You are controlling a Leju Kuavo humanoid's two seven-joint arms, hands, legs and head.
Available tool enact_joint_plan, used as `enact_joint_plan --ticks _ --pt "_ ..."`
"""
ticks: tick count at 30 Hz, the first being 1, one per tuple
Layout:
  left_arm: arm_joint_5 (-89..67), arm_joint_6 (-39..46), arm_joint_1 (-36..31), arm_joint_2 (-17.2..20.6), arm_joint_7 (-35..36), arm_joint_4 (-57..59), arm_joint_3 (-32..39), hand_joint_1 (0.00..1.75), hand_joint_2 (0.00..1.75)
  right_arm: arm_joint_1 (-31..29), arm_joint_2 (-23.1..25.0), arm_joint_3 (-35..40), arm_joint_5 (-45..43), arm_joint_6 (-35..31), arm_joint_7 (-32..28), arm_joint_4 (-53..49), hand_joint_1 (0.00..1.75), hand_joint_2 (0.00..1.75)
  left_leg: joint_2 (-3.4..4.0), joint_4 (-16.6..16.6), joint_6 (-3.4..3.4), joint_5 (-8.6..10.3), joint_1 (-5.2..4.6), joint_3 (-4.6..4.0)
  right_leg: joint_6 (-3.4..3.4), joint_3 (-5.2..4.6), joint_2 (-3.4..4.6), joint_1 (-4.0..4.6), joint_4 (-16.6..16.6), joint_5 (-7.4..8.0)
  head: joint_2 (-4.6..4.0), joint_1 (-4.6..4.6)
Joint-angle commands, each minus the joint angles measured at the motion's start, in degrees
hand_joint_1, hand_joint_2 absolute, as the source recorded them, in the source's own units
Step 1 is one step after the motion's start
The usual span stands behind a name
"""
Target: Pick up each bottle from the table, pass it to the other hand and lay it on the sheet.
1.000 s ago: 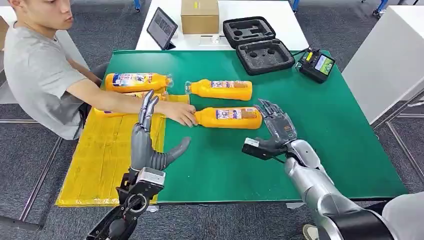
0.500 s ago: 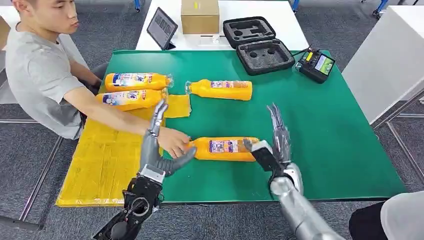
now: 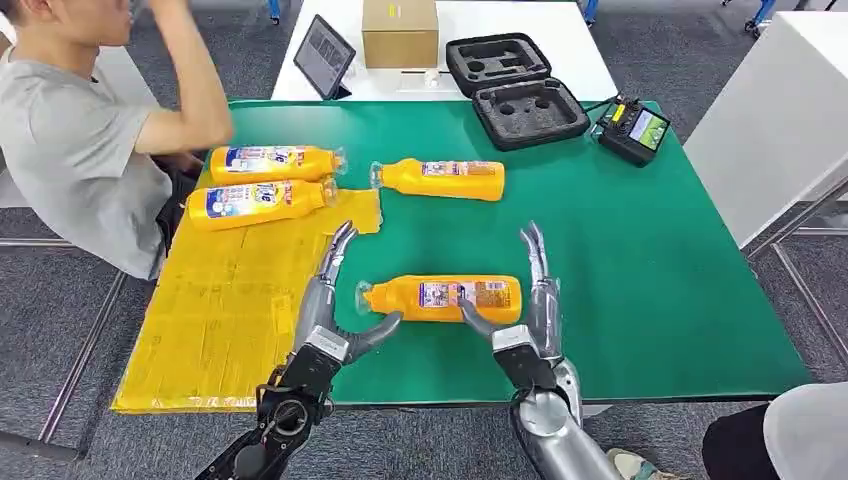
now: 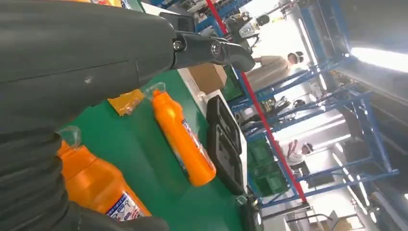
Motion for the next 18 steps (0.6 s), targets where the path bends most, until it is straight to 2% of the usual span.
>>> enact_joint_plan --ticks 1,2,3,4,5,7,9,11,12,13,18 --pt "-0.9 0.3 -1.3 -0.7 0.2 4.6 -1.5 0.0 1.75 -0.2 3.1 10.0 1.0 8.1 0.1 -1.7 0.0 1.75 0.15 0.0 -0.12 -0.12 0.04 0.2 -0.1 0.12 0.21 0.04 0.0 -0.06 0.0 0.0" --pt "-0.9 0.2 -1.3 -0.8 0.2 4.7 -1.5 0.0 1.75 -0.5 3.2 10.4 2.9 7.2 0.1 -0.5 0.0 1.75 0.14 0.0 -0.17 -0.18 0.06 0.32 -0.14 0.23 0.22 0.05 0.0 -0.13 0.0 0.02" --pt "-0.9 -0.1 -1.4 -1.0 0.2 4.7 -1.6 0.0 1.75 -1.7 2.8 10.9 9.5 3.8 0.9 2.9 0.0 1.75 0.11 0.0 -0.13 -0.12 0.06 0.24 -0.11 0.17 0.17 0.06 0.0 -0.08 0.0 0.0" --pt "-1.0 -0.3 -1.5 -1.1 0.2 4.7 -1.7 0.0 1.75 -3.2 2.5 10.8 17.5 0.1 3.9 6.2 0.0 1.75 0.14 0.0 -0.17 -0.16 0.09 0.38 -0.14 0.3 0.2 0.08 0.0 -0.12 0.0 0.0" --pt "-0.8 -0.3 -1.8 -1.2 0.2 4.5 -2.2 0.0 1.75 -5.1 2.2 9.9 22.2 -0.2 6.5 9.0 0.0 1.75 0.11 0.0 -0.11 -0.09 0.09 0.27 -0.09 0.21 0.12 0.1 -0.1 -0.05 0.0 0.0" --pt "-0.4 -0.2 -2.2 -1.2 0.2 4.2 -2.5 0.0 1.75 -8.1 2.3 7.3 23.6 1.1 7.1 14.1 0.0 1.75 0.11 0.0 -0.1 -0.08 0.12 0.28 -0.09 0.24 0.13 0.12 -0.1 -0.05 0.0 0.0" --pt "-0.2 -0.3 -2.6 -1.4 0.2 4.0 -2.6 0.0 1.75 -12.1 1.6 5.9 27.7 -0.3 8.9 21.1 0.0 1.75 0.22 0.0 -0.08 -0.09 0.11 0.29 -0.07 0.23 0.25 0.09 0.0 -0.01 0.0 -0.02" --pt "-0.1 -0.8 -3.0 -1.6 0.2 3.7 -3.0 0.0 1.75 -18.0 2.2 3.3 26.8 1.0 7.1 32.8 0.0 1.75 0.12 0.0 -0.07 -0.02 0.11 0.23 -0.07 0.21 0.15 0.1 -0.1 0.03 0.0 0.02" --pt "-0.1 -0.9 -3.0 -1.6 0.2 3.5 -3.1 0.0 1.75 -19.1 2.3 3.1 27.0 1.2 6.7 35.3 0.0 1.75 0.11 0.0 -0.04 0.03 0.08 0.21 -0.05 0.18 0.13 0.07 -0.1 0.06 0.0 0.02" --pt "0.1 -0.5 -3.2 -1.7 0.2 3.3 -3.5 0.0 1.75 -21.6 2.8 1.6 26.4 0.9 4.3 41.1 0.0 1.75 0.12 0.0 -0.01 0.04 0.03 0.16 -0.03 0.14 0.12 0.02 -0.1 0.05 0.0 0.0" --pt "0.2 0.1 -3.2 -1.8 0.2 3.1 -3.4 0.0 1.75 -23.2 4.3 2.4 28.4 0.3 4.8 45.3 0.0 1.75 0.07 0.0 0.03 0.08 -0.02 0.26 0.03 0.24 0.09 -0.03 0.0 0.08 0.0 0.0"
